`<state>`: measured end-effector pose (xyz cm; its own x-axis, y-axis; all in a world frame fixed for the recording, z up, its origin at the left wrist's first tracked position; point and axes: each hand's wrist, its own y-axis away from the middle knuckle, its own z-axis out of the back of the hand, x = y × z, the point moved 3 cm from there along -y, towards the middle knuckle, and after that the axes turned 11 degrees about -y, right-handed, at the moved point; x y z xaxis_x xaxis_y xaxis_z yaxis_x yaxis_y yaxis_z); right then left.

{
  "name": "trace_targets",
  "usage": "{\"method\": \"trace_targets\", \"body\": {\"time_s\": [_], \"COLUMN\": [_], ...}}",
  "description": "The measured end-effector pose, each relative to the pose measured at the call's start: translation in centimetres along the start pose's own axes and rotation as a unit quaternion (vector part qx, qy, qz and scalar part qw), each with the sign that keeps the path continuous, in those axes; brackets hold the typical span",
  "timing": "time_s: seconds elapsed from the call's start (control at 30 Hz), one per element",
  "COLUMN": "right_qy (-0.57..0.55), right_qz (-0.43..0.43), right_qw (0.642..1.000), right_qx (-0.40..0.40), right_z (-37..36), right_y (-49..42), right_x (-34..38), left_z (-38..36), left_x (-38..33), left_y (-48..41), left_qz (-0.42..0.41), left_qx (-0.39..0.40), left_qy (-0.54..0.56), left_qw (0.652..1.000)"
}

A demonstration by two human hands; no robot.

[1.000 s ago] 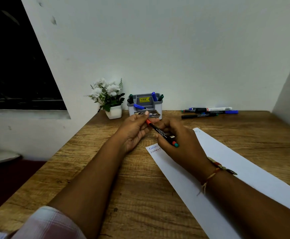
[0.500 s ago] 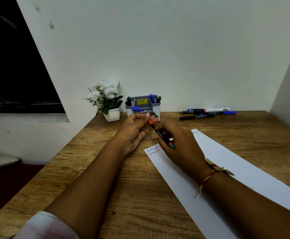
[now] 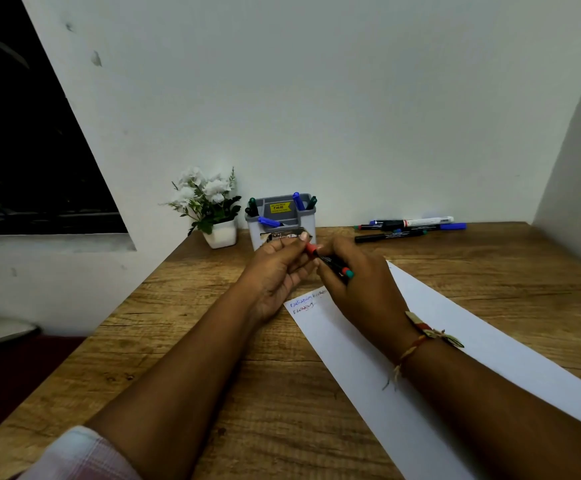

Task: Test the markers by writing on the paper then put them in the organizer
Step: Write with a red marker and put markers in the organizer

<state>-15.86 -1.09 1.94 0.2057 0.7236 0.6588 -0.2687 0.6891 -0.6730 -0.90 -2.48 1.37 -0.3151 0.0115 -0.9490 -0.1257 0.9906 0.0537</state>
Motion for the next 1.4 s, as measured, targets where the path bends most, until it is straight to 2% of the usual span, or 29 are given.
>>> {"method": "trace_targets", "body": {"time_s": [0.3, 0.5, 0.63, 0.77, 0.87, 0.97, 1.1, 1.27, 1.4], "right_qy": [0.004, 0.011, 0.012, 0.023, 0.044, 0.062, 0.100, 0.120, 0.129], "right_qz": [-0.003, -0.019, 0.010, -0.029, -0.061, -0.079, -0.090, -0.109, -0.110], "right_qw": [1.000, 0.997, 0.996, 0.996, 0.993, 0.990, 0.982, 0.974, 0.972], "right_qx": [0.013, 0.076, 0.085, 0.079, 0.088, 0.102, 0.133, 0.160, 0.163], "right_z": [-0.1, -0.4, -0.4, 0.2, 0.4, 0.5, 0.3, 0.0, 0.0], "right_y": [-0.2, -0.3, -0.2, -0.2, -0.1, -0.2, -0.2, -0.1, -0.1], "right_x": [-0.8, -1.3, -0.8, -0.6, -0.8, -1.0, -1.4, -1.9, -2.0], "left_z": [0.1, 0.4, 1.3, 2.2, 2.2, 2.4, 2.5, 3.2, 3.3], "left_x": [-0.1, -0.6, -1.8, -4.4, -7.3, -10.2, -12.0, -11.9, -11.4], "left_y": [0.3, 0.6, 0.6, 0.6, 0.2, -0.9, -3.4, -7.0, -8.5], "left_qz": [-0.002, -0.020, -0.068, -0.135, -0.206, -0.277, -0.340, -0.351, -0.335], "left_qx": [0.002, 0.010, -0.059, -0.151, -0.234, -0.301, -0.339, -0.356, -0.354], "left_qy": [0.014, 0.002, 0.042, 0.047, -0.080, -0.225, -0.312, -0.379, -0.414], "left_qw": [1.000, 1.000, 0.995, 0.978, 0.947, 0.884, 0.820, 0.779, 0.769]}}
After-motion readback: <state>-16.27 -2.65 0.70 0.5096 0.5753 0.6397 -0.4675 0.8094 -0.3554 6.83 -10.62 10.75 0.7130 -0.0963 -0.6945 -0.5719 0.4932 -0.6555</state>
